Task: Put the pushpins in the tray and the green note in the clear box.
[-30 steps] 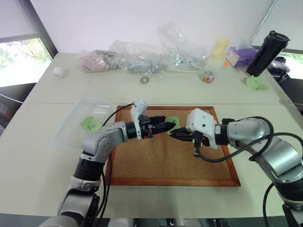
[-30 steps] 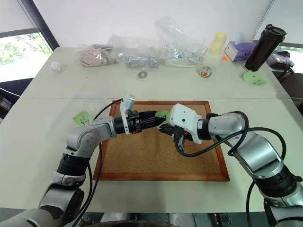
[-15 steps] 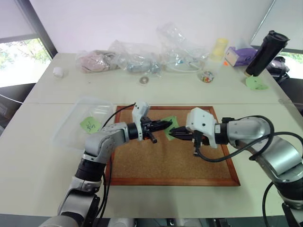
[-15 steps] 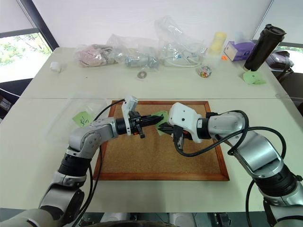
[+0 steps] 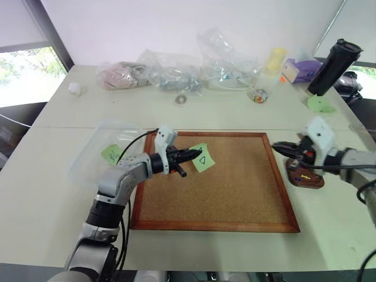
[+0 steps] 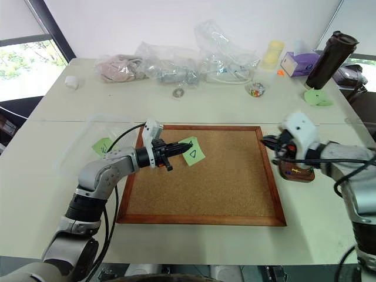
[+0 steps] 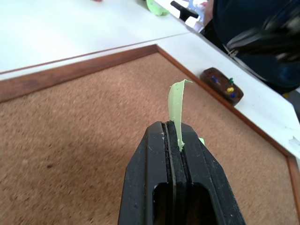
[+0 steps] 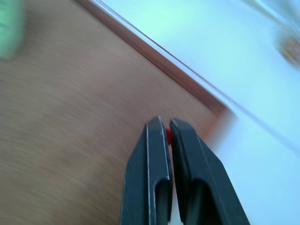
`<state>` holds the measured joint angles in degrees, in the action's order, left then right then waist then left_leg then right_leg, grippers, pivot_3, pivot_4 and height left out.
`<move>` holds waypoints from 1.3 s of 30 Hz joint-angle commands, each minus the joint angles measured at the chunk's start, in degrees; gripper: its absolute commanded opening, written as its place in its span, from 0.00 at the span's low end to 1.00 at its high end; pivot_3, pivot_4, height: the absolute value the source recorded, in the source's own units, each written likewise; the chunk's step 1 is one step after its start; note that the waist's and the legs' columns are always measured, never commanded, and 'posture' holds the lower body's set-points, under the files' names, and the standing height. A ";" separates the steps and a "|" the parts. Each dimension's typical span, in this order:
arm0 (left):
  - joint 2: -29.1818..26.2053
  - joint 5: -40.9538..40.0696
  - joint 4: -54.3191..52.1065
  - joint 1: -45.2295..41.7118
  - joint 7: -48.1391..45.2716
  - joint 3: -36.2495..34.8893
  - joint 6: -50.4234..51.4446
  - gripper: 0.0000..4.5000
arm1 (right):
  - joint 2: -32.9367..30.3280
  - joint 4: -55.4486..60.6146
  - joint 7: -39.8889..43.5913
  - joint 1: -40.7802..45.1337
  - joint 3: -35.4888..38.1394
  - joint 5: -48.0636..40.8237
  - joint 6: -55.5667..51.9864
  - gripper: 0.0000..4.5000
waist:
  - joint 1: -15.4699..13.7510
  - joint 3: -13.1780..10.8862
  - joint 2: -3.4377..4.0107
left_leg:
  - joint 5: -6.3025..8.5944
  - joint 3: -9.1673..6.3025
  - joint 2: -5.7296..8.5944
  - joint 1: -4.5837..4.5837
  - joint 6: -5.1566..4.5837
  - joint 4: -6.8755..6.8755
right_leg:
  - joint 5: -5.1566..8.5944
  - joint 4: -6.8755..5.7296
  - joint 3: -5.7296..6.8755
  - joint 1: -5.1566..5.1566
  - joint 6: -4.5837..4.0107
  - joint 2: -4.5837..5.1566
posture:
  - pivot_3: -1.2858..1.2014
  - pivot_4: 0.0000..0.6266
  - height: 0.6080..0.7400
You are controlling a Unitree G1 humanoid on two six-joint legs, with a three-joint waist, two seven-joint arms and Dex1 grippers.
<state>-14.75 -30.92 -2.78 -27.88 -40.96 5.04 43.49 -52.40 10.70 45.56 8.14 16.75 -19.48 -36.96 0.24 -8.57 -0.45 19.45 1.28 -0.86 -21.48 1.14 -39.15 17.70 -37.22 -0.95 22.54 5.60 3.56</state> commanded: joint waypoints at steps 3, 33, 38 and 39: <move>0.24 -2.28 -3.87 -0.87 0.80 -2.02 0.44 0.01 | 1.66 -9.69 -3.24 -2.43 4.76 2.19 6.14 0.00 | 0.53 0.01 0.01 | -0.03 0.01 0.00 0.03 0.05 0.00 | 0.00 -0.04 -0.01 0.00 0.00 -0.03 | 0.52 0.24 1.00; -4.08 0.00 -5.69 1.38 -3.13 1.39 -2.47 0.00 | 4.17 1.49 -5.81 -2.86 13.24 -9.50 -5.71 0.99 | 0.35 0.02 0.16 | -0.06 0.02 -0.02 0.07 0.11 0.01 | -0.03 -0.04 -0.11 -0.02 0.06 -0.14 | 0.52 0.24 1.00; -4.82 -0.52 -6.24 0.45 -3.15 0.64 -2.12 0.00 | 3.91 7.16 -3.11 0.63 13.24 -17.99 -11.16 0.99 | 0.49 0.02 0.16 | 0.04 0.01 -0.04 0.08 -0.08 0.01 | -0.03 -0.06 -0.11 -0.02 0.06 -0.15 | 0.52 0.24 1.00; -4.98 -0.84 -6.76 0.22 -2.95 0.30 -1.81 0.00 | 3.03 9.19 -1.40 0.73 11.71 -18.98 -11.46 0.99 | 0.46 0.02 0.16 | 0.06 0.00 -0.04 0.08 -0.10 0.01 | -0.03 -0.06 -0.11 -0.02 0.06 -0.16 | 0.52 0.24 1.00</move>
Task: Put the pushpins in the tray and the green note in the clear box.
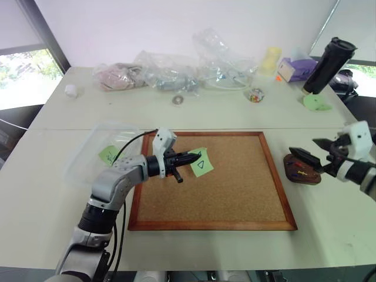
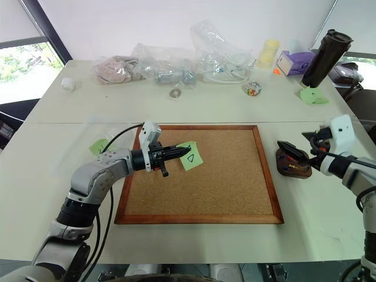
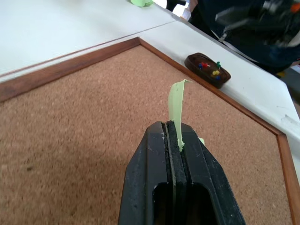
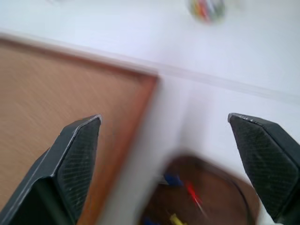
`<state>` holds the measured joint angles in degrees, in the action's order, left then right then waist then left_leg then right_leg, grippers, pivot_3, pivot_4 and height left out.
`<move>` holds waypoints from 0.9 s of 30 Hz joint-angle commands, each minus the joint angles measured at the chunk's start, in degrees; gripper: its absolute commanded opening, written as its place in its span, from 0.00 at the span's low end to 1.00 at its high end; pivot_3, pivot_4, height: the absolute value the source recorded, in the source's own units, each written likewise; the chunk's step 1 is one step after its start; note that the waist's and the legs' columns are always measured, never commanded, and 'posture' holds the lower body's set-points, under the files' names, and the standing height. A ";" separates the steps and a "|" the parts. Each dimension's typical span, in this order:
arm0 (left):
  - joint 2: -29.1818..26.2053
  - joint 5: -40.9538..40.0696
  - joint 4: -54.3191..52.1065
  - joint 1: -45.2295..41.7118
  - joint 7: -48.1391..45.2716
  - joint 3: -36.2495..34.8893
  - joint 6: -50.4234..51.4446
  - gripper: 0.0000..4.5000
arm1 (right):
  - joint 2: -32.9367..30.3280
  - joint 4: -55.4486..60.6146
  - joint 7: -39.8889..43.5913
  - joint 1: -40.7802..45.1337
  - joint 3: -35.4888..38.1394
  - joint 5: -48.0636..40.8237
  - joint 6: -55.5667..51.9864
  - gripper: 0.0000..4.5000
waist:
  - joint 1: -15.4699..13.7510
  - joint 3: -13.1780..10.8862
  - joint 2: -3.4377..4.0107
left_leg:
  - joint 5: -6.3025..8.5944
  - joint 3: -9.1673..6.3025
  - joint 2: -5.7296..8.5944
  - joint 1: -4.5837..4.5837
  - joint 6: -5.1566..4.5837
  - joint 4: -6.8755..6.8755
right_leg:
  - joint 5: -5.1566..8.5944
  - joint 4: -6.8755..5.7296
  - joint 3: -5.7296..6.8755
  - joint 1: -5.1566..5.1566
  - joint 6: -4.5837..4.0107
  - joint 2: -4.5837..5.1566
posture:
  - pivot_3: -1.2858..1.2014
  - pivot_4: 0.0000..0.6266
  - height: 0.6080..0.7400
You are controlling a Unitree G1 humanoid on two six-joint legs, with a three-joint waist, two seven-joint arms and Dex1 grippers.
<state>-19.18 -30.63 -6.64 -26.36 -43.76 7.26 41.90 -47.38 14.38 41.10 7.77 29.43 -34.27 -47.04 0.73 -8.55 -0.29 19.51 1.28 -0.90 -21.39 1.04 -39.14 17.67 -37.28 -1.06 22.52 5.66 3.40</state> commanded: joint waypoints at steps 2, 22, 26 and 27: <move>-0.86 -1.72 -4.00 -1.75 0.28 -2.61 0.29 0.00 | -3.27 9.01 6.03 1.39 -3.81 -6.37 -2.12 0.99 | -0.07 -0.01 -0.01 | 0.01 -0.01 0.00 -0.02 -0.01 0.00 | 0.00 0.00 0.00 0.01 0.00 0.01 | 0.52 0.24 1.00; -15.95 -4.43 -20.09 2.97 22.90 -30.30 15.88 0.00 | 2.88 10.22 15.79 19.55 -34.15 -2.52 4.95 0.99 | -0.10 -0.10 -0.18 | -0.12 -0.05 0.02 -0.09 0.21 -0.01 | 0.00 -0.04 0.08 0.10 0.00 0.16 | 0.52 0.24 1.00; -17.14 -2.77 -19.49 8.18 24.82 -32.99 14.98 0.00 | 4.06 7.33 17.61 21.07 -36.82 0.55 8.06 0.99 | 0.01 -0.20 -0.32 | -0.12 -0.05 0.02 -0.08 0.23 0.00 | 0.00 -0.04 0.08 0.14 0.00 0.17 | 0.52 0.24 1.00; -17.37 -2.01 -19.09 9.37 24.77 -32.47 14.26 0.00 | 4.42 6.70 17.88 21.56 -37.28 1.10 8.55 0.99 | -0.02 -0.20 -0.33 | -0.12 -0.06 0.02 -0.09 0.23 0.00 | 0.00 -0.04 0.08 0.14 0.00 0.17 | 0.52 0.24 1.00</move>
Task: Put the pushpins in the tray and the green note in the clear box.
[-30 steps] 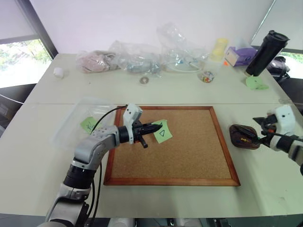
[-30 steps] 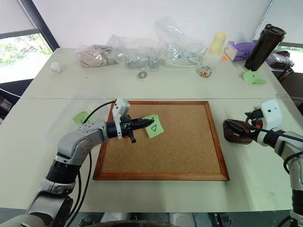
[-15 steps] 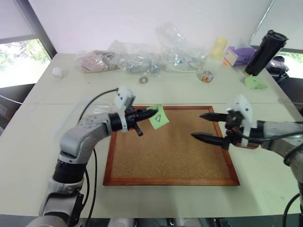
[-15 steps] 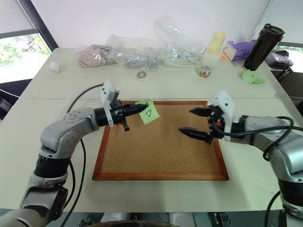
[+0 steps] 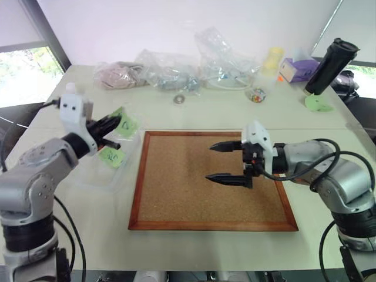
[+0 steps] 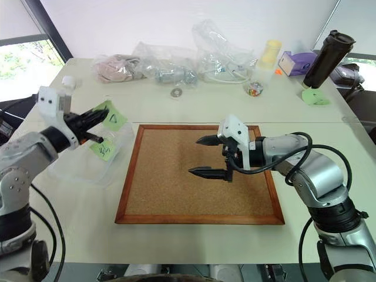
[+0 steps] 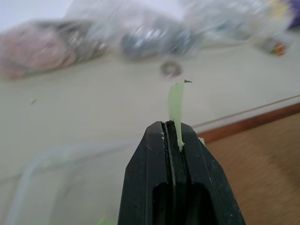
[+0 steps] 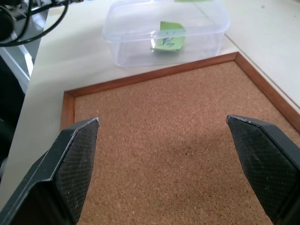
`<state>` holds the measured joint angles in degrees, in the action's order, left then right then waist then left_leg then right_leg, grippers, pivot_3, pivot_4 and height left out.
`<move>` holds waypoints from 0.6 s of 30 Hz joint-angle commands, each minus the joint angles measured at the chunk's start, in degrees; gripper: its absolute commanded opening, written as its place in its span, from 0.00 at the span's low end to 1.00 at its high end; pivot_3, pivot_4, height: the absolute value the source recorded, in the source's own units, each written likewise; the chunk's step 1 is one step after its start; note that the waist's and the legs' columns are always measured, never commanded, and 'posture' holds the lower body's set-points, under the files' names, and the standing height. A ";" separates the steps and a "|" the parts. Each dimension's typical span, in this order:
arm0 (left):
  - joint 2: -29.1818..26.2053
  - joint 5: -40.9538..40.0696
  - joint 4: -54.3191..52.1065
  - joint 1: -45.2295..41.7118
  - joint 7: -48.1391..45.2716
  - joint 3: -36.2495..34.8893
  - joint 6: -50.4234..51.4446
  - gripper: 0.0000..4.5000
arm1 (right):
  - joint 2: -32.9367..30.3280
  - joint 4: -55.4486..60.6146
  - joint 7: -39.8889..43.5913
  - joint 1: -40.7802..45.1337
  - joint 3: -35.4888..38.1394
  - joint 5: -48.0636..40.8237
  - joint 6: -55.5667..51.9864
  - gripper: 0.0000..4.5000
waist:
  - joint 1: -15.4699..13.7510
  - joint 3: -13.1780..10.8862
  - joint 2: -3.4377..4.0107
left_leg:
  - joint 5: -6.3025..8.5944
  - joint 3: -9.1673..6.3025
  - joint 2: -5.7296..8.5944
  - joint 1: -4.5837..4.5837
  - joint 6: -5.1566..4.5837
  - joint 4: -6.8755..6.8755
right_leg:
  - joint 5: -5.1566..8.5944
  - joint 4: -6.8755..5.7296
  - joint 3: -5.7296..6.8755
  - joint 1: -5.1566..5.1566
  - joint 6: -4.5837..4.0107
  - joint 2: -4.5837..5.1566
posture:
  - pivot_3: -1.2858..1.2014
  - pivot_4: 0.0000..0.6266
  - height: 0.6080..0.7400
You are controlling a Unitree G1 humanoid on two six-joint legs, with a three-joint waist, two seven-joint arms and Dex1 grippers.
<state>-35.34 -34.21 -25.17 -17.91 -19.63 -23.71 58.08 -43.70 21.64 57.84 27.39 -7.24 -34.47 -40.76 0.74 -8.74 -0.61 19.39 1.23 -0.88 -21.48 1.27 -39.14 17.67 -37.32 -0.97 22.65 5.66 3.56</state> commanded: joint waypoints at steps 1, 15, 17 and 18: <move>-1.12 2.37 0.03 1.90 0.94 -0.86 -2.51 0.00 | 1.04 -1.03 1.41 2.30 -0.94 1.68 2.68 0.99 | -0.01 -0.01 -0.01 | 0.00 -0.01 0.00 0.00 0.00 0.00 | 0.00 0.00 0.01 0.00 0.00 0.00 | 0.52 0.24 1.00; -2.86 0.18 7.90 -1.44 -6.09 -1.20 -8.43 0.99 | -0.95 0.18 0.57 -0.83 3.11 2.80 1.78 1.00 | -0.14 -0.04 -0.06 | 0.00 0.00 -0.01 -0.04 0.03 0.03 | 0.00 0.04 0.02 0.03 -0.02 0.10 | 0.52 0.24 1.00; -3.73 -2.77 7.33 -4.04 -8.33 -1.19 -7.18 0.99 | -2.05 1.16 0.14 -2.23 4.55 2.44 1.29 1.00 | -0.11 -0.05 -0.09 | 0.00 -0.01 -0.01 -0.10 0.03 0.03 | 0.00 0.06 0.06 0.05 -0.02 0.12 | 0.52 0.24 1.00; -4.17 -4.07 6.62 -5.14 -9.50 -0.39 -6.53 0.99 | -2.56 1.89 -0.13 -2.95 5.47 2.03 0.78 1.00 | -0.04 -0.05 -0.08 | 0.00 -0.01 -0.01 -0.10 0.04 0.03 | 0.00 0.07 0.06 0.05 -0.02 0.12 | 0.52 0.24 1.00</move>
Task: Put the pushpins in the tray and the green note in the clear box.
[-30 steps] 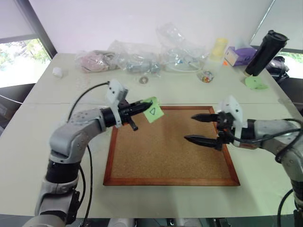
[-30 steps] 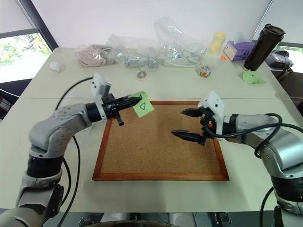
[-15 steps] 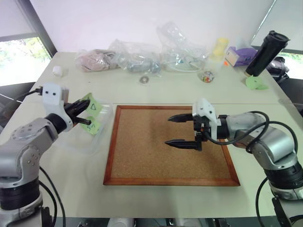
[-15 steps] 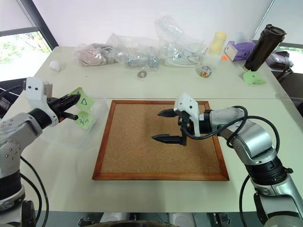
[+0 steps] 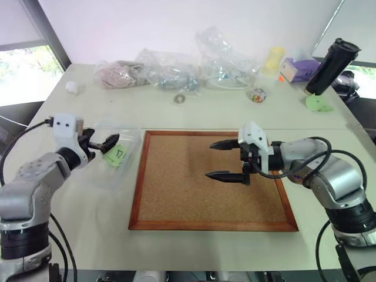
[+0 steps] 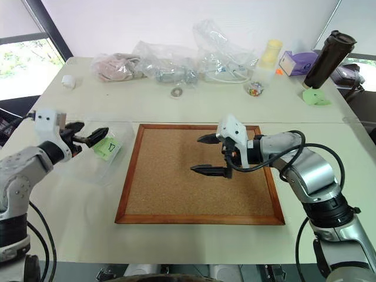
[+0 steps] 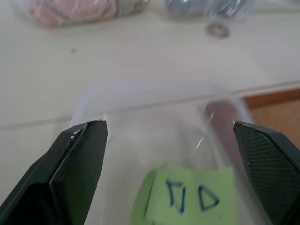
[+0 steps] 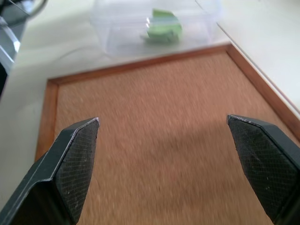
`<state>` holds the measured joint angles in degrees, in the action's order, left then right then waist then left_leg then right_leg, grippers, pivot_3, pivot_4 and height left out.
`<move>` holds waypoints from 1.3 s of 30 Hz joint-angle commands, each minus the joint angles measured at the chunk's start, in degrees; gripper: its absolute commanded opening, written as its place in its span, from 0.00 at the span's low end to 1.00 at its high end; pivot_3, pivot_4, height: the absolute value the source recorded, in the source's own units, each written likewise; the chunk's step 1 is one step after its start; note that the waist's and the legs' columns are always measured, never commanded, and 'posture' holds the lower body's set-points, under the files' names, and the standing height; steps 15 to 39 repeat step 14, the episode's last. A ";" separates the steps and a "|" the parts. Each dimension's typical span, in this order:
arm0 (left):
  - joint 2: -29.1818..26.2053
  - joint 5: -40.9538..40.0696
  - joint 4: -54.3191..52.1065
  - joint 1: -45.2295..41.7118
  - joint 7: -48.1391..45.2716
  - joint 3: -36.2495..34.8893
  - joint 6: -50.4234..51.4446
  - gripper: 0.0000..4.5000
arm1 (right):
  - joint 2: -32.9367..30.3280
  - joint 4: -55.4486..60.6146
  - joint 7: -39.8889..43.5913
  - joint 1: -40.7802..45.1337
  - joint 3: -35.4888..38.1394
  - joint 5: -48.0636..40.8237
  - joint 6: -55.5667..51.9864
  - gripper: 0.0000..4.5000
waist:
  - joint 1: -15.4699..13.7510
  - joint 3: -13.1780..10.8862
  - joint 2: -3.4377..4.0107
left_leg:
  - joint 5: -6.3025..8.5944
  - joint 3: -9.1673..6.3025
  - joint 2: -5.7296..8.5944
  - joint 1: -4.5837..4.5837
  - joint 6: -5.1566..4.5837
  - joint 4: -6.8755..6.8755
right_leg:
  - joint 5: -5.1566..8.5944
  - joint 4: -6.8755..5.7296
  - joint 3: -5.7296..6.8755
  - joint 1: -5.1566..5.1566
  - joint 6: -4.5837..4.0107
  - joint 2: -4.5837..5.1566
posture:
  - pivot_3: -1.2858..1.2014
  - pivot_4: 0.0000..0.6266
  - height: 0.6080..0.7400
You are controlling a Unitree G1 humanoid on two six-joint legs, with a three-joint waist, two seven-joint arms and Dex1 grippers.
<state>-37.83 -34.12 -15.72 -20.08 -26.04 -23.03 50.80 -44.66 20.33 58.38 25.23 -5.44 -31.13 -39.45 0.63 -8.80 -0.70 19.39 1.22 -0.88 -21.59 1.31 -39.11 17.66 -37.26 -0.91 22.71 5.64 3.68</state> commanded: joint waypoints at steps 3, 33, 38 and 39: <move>-2.28 -7.55 -4.56 -5.33 -5.55 1.10 2.62 0.99 | -3.06 5.04 -1.35 -2.70 6.01 -2.31 -1.84 1.00 | 0.18 0.00 0.01 | 0.00 0.01 0.00 0.02 0.01 0.03 | 0.00 0.01 0.00 0.00 0.00 0.01 | 0.52 0.24 1.00; -5.82 -11.53 -11.71 0.30 -15.41 10.66 3.65 0.99 | -10.04 8.99 -2.77 -14.12 17.83 -3.88 -4.43 1.00 | 0.47 -0.03 0.05 | 0.03 0.05 -0.01 0.10 -0.06 0.09 | 0.00 -0.01 -0.02 -0.02 0.00 -0.02 | 0.52 0.24 1.00; -5.82 -11.53 -11.71 0.30 -15.41 10.66 3.65 0.99 | -10.04 8.99 -2.77 -14.12 17.83 -3.88 -4.43 1.00 | 0.47 -0.03 0.05 | 0.03 0.05 -0.01 0.10 -0.06 0.09 | 0.00 -0.01 -0.02 -0.02 0.00 -0.02 | 0.52 0.24 1.00; -5.82 -11.53 -11.71 0.30 -15.41 10.66 3.65 0.99 | -10.04 8.99 -2.77 -14.12 17.83 -3.88 -4.43 1.00 | 0.47 -0.03 0.05 | 0.03 0.05 -0.01 0.10 -0.06 0.09 | 0.00 -0.01 -0.02 -0.02 0.00 -0.02 | 0.52 0.24 1.00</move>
